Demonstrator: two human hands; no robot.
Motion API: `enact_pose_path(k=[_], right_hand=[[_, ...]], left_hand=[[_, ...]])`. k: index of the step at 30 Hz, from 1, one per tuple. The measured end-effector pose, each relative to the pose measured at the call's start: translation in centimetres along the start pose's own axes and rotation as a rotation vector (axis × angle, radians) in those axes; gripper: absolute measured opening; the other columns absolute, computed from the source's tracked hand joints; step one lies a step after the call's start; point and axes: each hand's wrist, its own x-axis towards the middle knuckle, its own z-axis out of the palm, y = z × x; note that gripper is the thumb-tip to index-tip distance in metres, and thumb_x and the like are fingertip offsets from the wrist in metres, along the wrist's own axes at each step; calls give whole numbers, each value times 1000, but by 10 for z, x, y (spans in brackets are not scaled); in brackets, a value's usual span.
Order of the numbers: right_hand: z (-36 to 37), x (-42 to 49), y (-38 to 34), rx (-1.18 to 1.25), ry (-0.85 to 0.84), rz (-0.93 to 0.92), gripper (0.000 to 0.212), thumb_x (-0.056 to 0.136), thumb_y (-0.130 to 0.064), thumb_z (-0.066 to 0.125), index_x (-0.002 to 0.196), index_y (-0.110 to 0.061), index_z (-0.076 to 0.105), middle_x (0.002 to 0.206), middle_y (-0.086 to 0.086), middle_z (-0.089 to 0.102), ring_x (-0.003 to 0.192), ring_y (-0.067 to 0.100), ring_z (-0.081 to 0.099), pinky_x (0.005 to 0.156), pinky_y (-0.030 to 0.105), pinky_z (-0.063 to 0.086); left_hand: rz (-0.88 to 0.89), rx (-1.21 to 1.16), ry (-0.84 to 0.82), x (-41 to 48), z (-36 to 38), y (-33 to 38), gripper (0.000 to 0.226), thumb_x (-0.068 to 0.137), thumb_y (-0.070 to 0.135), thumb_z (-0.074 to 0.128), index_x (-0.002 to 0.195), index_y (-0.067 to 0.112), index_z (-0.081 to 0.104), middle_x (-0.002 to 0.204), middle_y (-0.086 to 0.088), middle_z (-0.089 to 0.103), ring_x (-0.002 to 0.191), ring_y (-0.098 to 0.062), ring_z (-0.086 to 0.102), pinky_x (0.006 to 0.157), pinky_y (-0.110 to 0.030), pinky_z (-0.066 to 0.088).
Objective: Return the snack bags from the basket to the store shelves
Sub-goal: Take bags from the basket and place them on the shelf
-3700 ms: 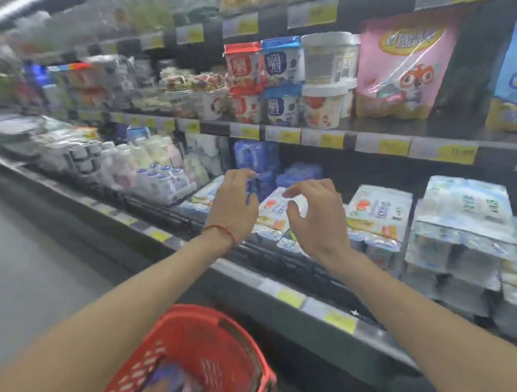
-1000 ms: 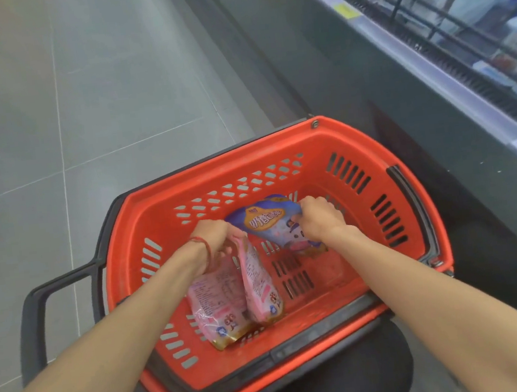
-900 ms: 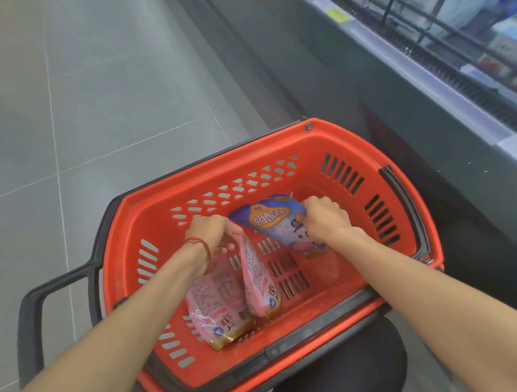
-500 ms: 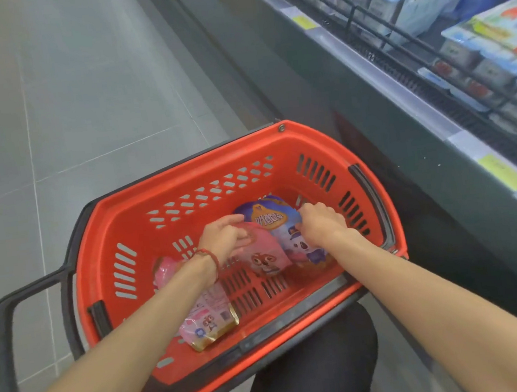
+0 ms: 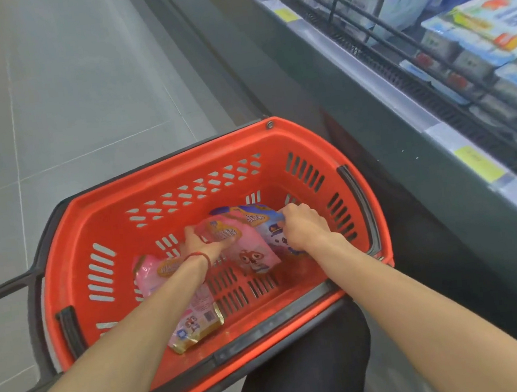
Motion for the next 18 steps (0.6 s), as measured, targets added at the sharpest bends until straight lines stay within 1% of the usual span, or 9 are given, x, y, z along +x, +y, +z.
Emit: enact_pose_path(k=[2, 4, 5, 7, 10, 12, 14, 16, 18], right_hand=[[1, -1, 2, -1, -23, 6, 39, 97, -10, 60, 135, -20, 58, 131, 13, 59, 125, 37, 55, 92, 42, 44], [-1, -1, 3, 3, -37, 11, 41, 95, -7, 61, 135, -19, 58, 131, 13, 60, 124, 38, 56, 92, 42, 45], [-1, -1, 2, 11, -34, 9, 42, 95, -5, 61, 134, -19, 59, 130, 13, 60, 123, 38, 57, 92, 42, 46], [-2, -2, 1, 23, -19, 2, 42, 94, -4, 60, 133, -20, 61, 128, 13, 61, 121, 38, 58, 90, 43, 46], [-1, -5, 1, 38, 4, 15, 42, 94, -4, 58, 132, -20, 61, 127, 12, 60, 121, 37, 57, 86, 41, 42], [-3, -6, 2, 56, 23, 39, 40, 93, -5, 59, 130, -19, 59, 129, 12, 58, 124, 37, 55, 90, 41, 43], [-3, -6, 5, 84, 45, 64, 35, 94, -9, 60, 128, -16, 58, 131, 14, 57, 125, 38, 54, 93, 42, 45], [-2, -5, 7, 108, 56, 90, 34, 96, -11, 60, 129, -14, 56, 133, 15, 55, 125, 38, 54, 95, 43, 45], [0, -4, 9, 128, 66, 111, 33, 98, -15, 58, 131, -14, 56, 134, 16, 55, 125, 38, 54, 94, 44, 45]], left_hand=[[69, 121, 44, 0, -2, -2, 68, 58, 44, 91, 113, 23, 58, 104, -4, 64, 94, -25, 61, 75, -32, 48], [81, 156, 88, -3, -6, 0, 40, 62, 49, 87, 85, 24, 65, 84, 1, 65, 72, -17, 60, 61, -28, 46], [85, 143, 101, -5, -8, 2, 39, 60, 52, 87, 76, 23, 65, 75, 3, 63, 64, -13, 55, 56, -25, 42], [130, 117, 98, -7, -7, 2, 39, 61, 51, 87, 69, 21, 62, 67, 6, 59, 62, -14, 53, 53, -24, 37], [201, 56, -37, -8, -4, -2, 33, 69, 32, 87, 83, 17, 62, 79, 0, 65, 72, -21, 59, 55, -23, 40], [196, 20, -146, -8, -7, -4, 43, 69, 20, 88, 104, 14, 64, 96, -6, 68, 85, -22, 63, 66, -23, 47], [204, 18, -203, -5, -10, -9, 48, 69, 13, 87, 113, 16, 69, 104, -4, 68, 93, -17, 63, 76, -20, 48], [208, 14, -255, -3, -13, -15, 41, 71, 7, 85, 108, 20, 73, 101, 0, 70, 83, -6, 63, 66, -7, 46], [191, 33, -335, -5, -11, -19, 35, 75, 3, 81, 104, 20, 74, 98, 0, 72, 77, -3, 64, 60, -2, 45]])
